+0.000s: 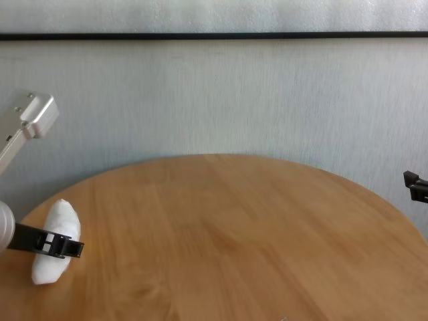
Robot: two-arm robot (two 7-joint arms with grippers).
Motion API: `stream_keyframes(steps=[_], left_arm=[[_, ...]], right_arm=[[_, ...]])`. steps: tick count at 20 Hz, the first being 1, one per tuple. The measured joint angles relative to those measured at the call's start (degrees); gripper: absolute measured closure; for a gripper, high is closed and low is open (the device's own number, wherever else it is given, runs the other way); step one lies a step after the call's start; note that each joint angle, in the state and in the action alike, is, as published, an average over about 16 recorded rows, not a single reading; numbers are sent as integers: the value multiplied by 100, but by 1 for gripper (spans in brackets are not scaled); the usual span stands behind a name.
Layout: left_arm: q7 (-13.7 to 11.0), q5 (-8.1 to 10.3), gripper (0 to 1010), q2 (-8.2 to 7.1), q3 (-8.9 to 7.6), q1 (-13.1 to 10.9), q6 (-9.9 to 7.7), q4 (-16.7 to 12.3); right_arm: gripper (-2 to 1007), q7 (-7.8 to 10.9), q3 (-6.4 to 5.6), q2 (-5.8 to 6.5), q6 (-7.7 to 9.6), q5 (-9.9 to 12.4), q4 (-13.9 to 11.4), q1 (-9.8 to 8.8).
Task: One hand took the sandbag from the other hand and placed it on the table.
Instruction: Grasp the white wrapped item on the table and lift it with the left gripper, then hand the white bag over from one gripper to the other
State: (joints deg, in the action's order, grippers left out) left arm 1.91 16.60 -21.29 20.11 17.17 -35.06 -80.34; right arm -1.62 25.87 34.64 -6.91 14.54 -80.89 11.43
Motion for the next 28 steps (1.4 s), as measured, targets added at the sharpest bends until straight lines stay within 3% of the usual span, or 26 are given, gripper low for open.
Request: stream_keyframes(steps=[11, 28], left_arm=[[11, 12, 528, 5, -8, -5, -5, -7], [13, 17, 622, 7, -14, -7, -9, -11]], right_arm=[[3, 0, 0, 0, 0, 0, 0, 0], [3, 0, 0, 0, 0, 0, 0, 0]])
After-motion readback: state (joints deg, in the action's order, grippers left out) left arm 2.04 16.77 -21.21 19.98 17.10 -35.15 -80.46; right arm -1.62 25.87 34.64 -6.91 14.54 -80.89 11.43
